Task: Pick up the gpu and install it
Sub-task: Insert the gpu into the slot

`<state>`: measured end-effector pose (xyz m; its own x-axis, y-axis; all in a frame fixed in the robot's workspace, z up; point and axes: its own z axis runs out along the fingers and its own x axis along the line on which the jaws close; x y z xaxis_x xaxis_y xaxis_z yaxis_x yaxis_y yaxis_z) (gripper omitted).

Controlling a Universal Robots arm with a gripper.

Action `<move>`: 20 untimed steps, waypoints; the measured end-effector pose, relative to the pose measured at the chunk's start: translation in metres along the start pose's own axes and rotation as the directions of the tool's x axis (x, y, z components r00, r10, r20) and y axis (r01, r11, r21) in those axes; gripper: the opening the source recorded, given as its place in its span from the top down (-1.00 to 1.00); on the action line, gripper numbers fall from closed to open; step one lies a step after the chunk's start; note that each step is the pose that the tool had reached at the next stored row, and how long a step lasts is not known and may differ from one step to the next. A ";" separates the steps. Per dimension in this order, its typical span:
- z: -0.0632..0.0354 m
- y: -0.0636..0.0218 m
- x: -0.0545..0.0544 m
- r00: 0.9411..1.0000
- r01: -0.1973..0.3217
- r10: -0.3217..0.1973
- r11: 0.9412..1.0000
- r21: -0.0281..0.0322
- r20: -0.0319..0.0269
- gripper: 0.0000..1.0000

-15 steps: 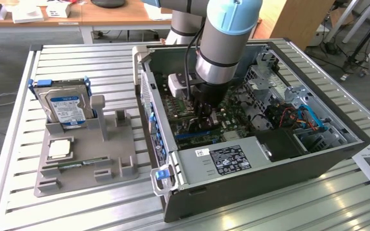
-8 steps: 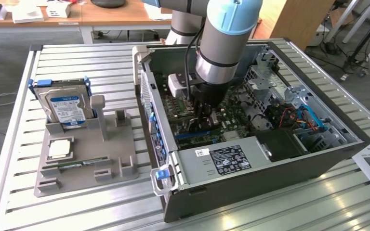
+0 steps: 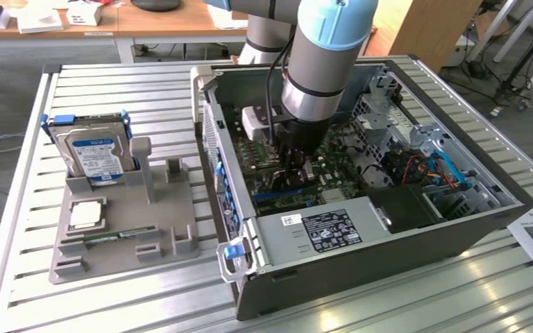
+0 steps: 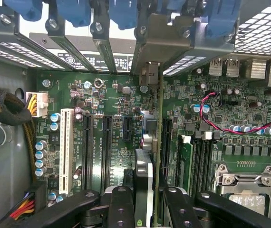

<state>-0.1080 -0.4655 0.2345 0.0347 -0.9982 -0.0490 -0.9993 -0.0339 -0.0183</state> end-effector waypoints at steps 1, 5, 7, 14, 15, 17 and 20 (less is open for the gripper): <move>0.0000 0.0000 0.000 1.000 0.000 0.000 1.000 0.000 0.000 0.44; 0.0000 -0.0002 0.000 1.000 0.000 0.000 1.000 0.000 0.000 0.44; 0.0000 -0.0003 0.000 1.000 0.001 -0.001 1.000 0.000 0.000 0.44; -0.0001 -0.0004 0.001 1.000 0.002 -0.002 1.000 0.000 0.000 0.44; 0.0000 -0.0005 0.001 1.000 0.002 -0.002 1.000 0.000 0.000 0.44; 0.0000 -0.0005 0.001 1.000 0.002 -0.002 1.000 0.000 0.000 0.44; 0.0001 -0.0006 0.001 1.000 0.002 -0.002 1.000 0.001 0.000 0.44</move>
<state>-0.1074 -0.4661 0.2345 0.0365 -0.9981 -0.0489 -0.9992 -0.0356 -0.0190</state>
